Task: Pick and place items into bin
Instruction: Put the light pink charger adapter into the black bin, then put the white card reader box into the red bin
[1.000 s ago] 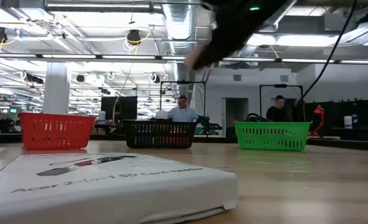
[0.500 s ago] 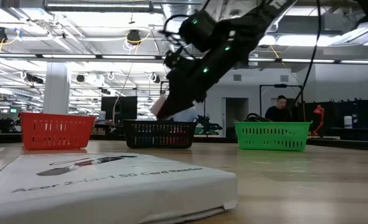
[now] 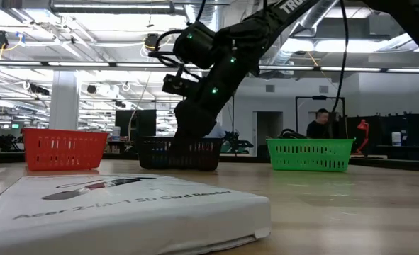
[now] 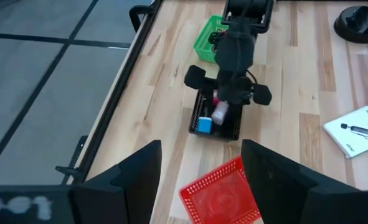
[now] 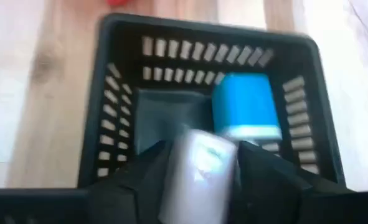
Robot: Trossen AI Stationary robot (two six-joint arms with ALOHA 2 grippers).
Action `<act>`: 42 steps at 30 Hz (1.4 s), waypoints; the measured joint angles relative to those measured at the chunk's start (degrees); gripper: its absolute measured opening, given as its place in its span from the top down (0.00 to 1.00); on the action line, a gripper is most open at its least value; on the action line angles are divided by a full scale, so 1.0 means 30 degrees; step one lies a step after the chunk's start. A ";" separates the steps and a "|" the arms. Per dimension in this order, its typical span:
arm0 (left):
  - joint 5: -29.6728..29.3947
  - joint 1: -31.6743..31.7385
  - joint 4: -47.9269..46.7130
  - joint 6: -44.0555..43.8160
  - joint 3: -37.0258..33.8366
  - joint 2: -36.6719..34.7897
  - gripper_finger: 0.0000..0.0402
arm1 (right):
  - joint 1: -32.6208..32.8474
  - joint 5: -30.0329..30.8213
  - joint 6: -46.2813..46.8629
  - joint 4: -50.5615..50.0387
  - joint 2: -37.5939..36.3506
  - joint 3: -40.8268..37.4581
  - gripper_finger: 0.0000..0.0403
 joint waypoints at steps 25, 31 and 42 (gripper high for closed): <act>0.2693 -0.0019 0.3373 -0.0830 -0.4475 -0.0679 0.47 | 0.4067 -0.3602 0.8767 -0.6099 -0.9439 -0.0018 0.49; 0.8125 -0.0859 1.1538 0.0003 -1.1047 -0.0960 0.47 | 0.7178 0.2684 0.9722 -0.5873 -1.1856 -0.0018 0.49; 1.0271 -0.3283 2.4348 -0.2127 -1.8030 0.4104 0.49 | 0.9419 0.5077 0.7203 -0.5039 -1.3653 -0.0018 0.49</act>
